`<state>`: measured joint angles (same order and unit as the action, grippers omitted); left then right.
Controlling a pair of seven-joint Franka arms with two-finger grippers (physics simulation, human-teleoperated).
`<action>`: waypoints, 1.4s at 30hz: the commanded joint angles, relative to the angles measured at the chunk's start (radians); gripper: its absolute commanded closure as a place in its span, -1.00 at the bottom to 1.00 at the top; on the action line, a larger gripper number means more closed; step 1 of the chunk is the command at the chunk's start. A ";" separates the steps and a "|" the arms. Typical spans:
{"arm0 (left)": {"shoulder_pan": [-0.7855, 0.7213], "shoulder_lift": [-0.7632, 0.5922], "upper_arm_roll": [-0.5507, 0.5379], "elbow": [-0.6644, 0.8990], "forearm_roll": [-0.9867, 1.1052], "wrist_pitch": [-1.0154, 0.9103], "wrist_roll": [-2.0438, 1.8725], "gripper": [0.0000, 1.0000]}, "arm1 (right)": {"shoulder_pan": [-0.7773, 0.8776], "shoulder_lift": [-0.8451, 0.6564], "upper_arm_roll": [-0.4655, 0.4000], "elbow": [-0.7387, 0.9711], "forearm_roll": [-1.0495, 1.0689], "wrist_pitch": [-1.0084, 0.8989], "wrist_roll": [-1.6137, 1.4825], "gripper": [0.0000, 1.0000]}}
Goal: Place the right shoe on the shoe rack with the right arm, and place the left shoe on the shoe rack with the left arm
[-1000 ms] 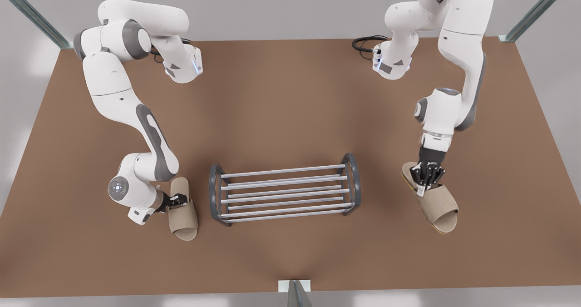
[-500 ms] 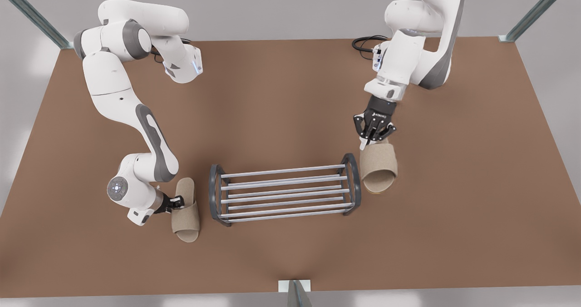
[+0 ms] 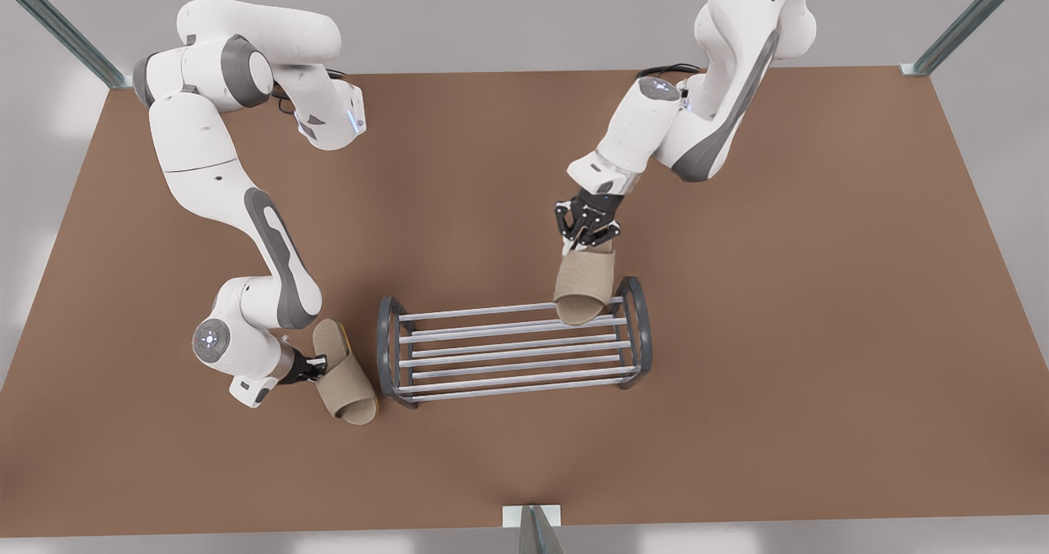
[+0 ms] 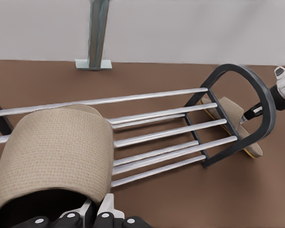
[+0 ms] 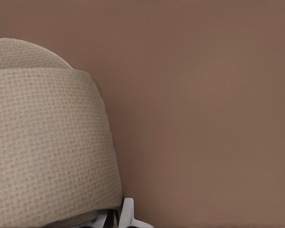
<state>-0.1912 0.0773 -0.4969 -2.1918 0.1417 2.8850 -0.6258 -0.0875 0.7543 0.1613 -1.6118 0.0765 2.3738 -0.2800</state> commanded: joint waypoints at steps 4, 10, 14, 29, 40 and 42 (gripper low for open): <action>-0.001 0.070 -0.011 0.033 -0.002 -0.010 -0.100 0.57 | 0.000 -0.004 0.000 0.015 -0.012 -0.010 -0.004 0.57; -0.013 0.203 -0.011 0.150 -0.001 -0.009 -0.100 0.57 | -0.095 -0.027 0.090 0.030 -0.006 -0.048 -0.001 0.57; -0.019 0.248 -0.009 0.216 0.003 -0.009 -0.098 0.57 | -0.100 -0.075 0.098 0.075 -0.007 -0.122 0.007 0.57; -0.034 0.421 0.040 0.426 0.026 -0.009 -0.098 0.19 | -0.044 -0.391 0.107 0.182 -0.007 -0.590 0.156 0.57; -0.033 0.400 0.090 0.417 0.032 -0.024 -0.097 -1.00 | 0.018 -0.601 0.319 -0.043 -0.073 -0.473 0.827 0.57; -0.033 0.386 0.090 0.417 0.030 -0.049 -0.098 -1.00 | 0.061 -0.546 0.317 0.002 -0.124 -0.447 0.947 0.57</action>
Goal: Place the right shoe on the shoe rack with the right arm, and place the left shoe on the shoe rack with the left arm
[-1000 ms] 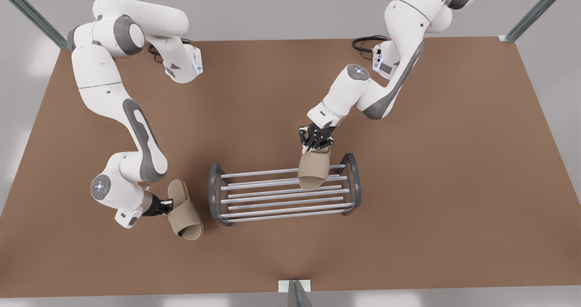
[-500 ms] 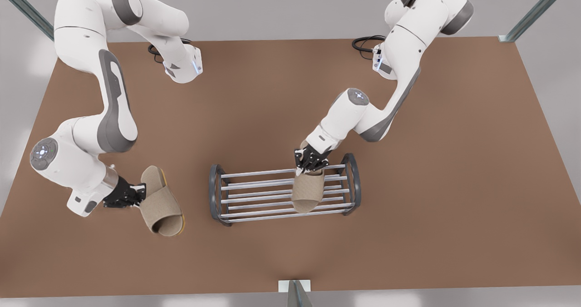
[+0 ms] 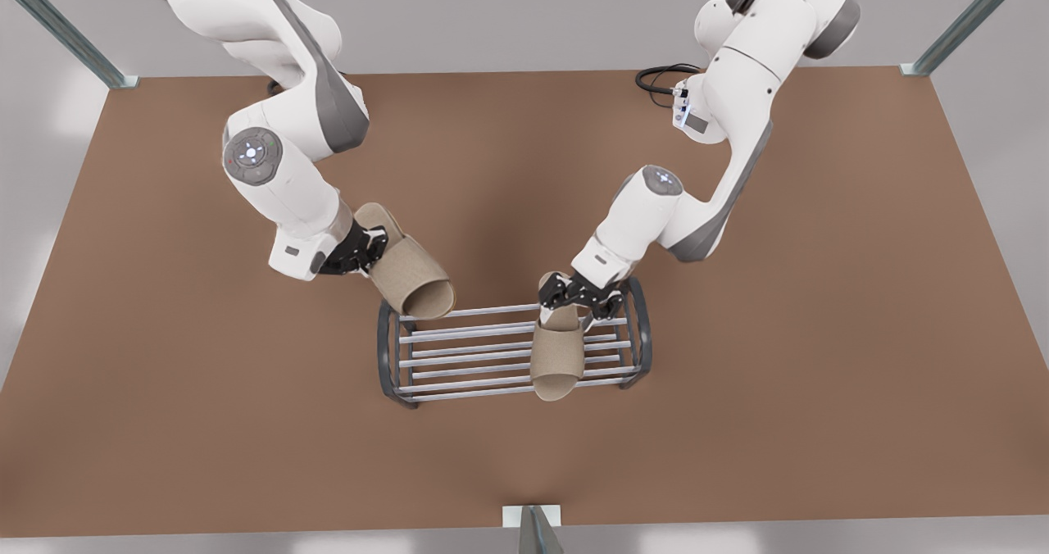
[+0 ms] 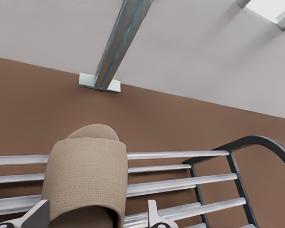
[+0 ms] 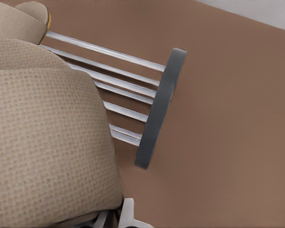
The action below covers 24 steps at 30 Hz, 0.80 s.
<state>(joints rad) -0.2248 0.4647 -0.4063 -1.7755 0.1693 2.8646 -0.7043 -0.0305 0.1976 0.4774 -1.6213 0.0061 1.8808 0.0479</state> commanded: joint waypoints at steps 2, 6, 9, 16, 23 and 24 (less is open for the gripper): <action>0.002 -0.060 0.001 0.001 0.003 -0.108 -0.017 -1.00 | 0.041 0.088 -0.002 0.069 -0.100 0.046 0.744 0.57; 0.044 -0.218 0.026 0.011 -0.001 -0.438 -0.007 -1.00 | 0.106 0.186 -0.011 0.147 -0.153 0.047 0.951 0.57; 0.068 -0.241 0.027 0.168 -0.007 -0.866 0.100 -1.00 | 0.119 0.223 -0.013 0.178 -0.173 0.047 0.997 0.57; 0.157 -0.245 0.031 0.412 -0.005 -1.433 0.672 -1.00 | 0.167 0.249 -0.013 0.164 -0.230 0.086 1.070 0.57; 0.173 -0.244 0.032 0.430 -0.001 -1.452 0.683 -1.00 | 0.213 0.287 -0.013 0.152 -0.285 0.127 1.123 0.57; 0.173 -0.244 0.032 0.430 0.001 -1.452 0.681 -1.00 | 0.218 0.290 -0.013 0.153 -0.291 0.129 1.141 0.57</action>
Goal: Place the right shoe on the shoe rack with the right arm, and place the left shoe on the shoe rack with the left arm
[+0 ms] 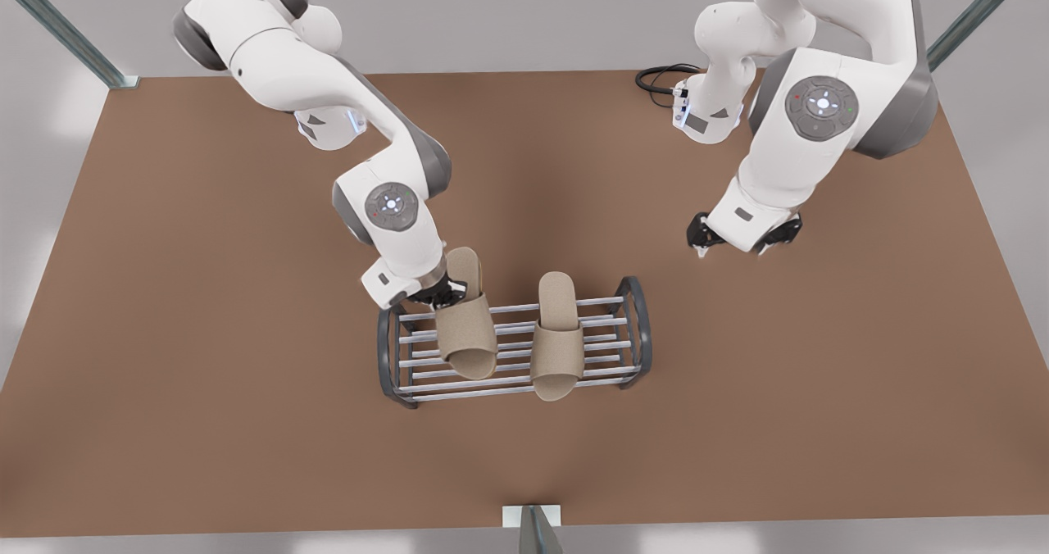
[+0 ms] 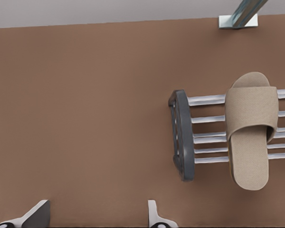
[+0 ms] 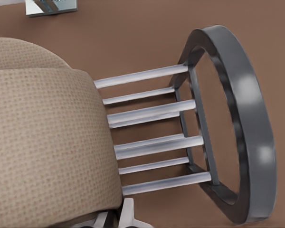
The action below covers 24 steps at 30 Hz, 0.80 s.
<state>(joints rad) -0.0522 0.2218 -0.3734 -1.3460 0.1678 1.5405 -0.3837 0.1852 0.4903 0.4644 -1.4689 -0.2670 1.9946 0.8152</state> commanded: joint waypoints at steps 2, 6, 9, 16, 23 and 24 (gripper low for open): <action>0.000 -0.001 -0.001 0.001 0.004 -0.128 0.362 -1.00 | 0.014 0.014 0.000 0.001 -0.038 0.027 0.384 0.57; 0.000 0.007 -0.002 0.001 0.004 -0.123 0.362 -1.00 | 0.014 0.025 0.000 -0.001 -0.054 0.039 0.386 0.57; 0.000 0.007 -0.002 0.001 0.006 -0.125 0.362 -1.00 | 0.030 0.040 0.000 0.001 -0.070 0.058 0.387 0.57; 0.000 0.005 -0.002 0.001 0.006 -0.123 0.362 -1.00 | 0.056 0.070 0.000 -0.004 -0.118 0.082 0.469 0.19; 0.000 0.005 -0.002 0.001 0.006 -0.125 0.361 -1.00 | 0.050 0.082 0.005 -0.004 -0.126 0.113 0.470 -1.00; 0.000 0.004 -0.002 0.001 0.006 -0.125 0.361 -1.00 | 0.046 0.080 0.010 -0.004 -0.126 0.112 0.464 -1.00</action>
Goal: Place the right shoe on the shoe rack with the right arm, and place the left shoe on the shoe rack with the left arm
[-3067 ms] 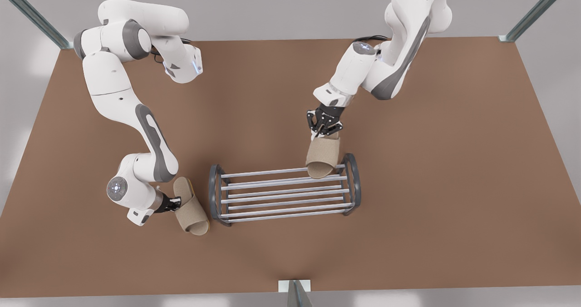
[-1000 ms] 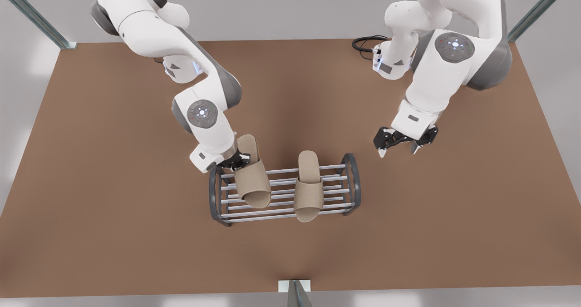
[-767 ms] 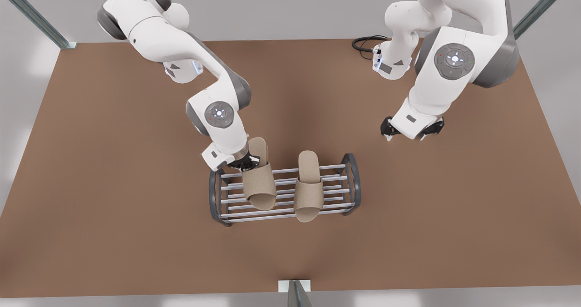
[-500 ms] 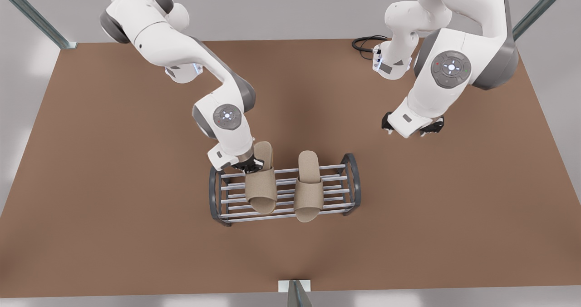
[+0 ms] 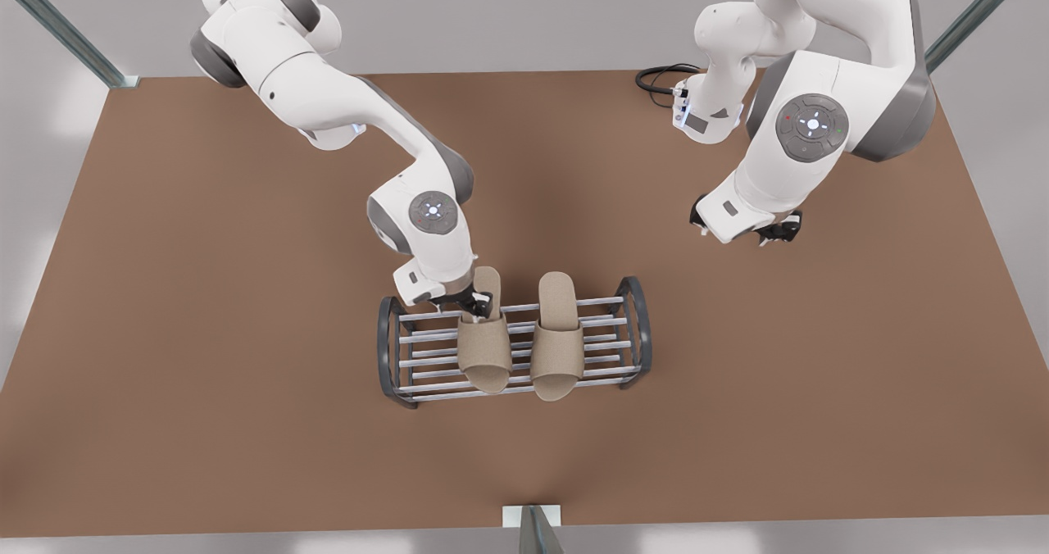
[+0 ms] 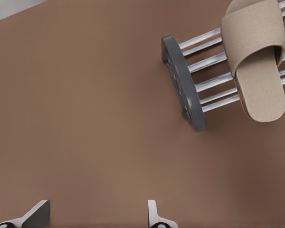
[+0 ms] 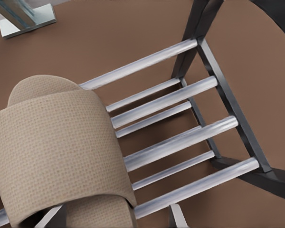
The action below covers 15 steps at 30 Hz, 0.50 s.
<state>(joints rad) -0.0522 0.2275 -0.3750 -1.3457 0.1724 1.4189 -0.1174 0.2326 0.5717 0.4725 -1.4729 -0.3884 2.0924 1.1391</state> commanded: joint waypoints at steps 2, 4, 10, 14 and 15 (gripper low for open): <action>0.000 -0.002 -0.001 0.000 0.001 -0.003 0.094 -1.00 | -0.001 -0.007 0.006 0.002 0.000 0.002 0.128 -1.00; 0.000 -0.002 -0.002 0.000 0.001 -0.003 0.093 -1.00 | -0.002 -0.016 0.035 0.011 -0.001 -0.083 0.016 -1.00; 0.000 -0.013 -0.001 0.000 0.001 -0.005 0.094 -1.00 | -0.029 -0.289 -0.171 0.062 0.347 -0.405 -0.591 -1.00; 0.000 -0.022 0.001 0.000 0.002 -0.006 0.094 -1.00 | -0.102 -0.363 -0.488 0.072 0.421 -0.551 -0.993 -1.00; 0.000 -0.024 0.007 0.000 0.001 -0.006 0.094 -1.00 | -0.127 -0.362 -0.488 0.072 0.425 -0.562 -0.995 -1.00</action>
<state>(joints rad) -0.0528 0.2064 -0.3694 -1.3462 0.1730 1.4147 -0.0646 0.1029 0.2166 0.0025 -1.4019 -0.0343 1.6948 0.8498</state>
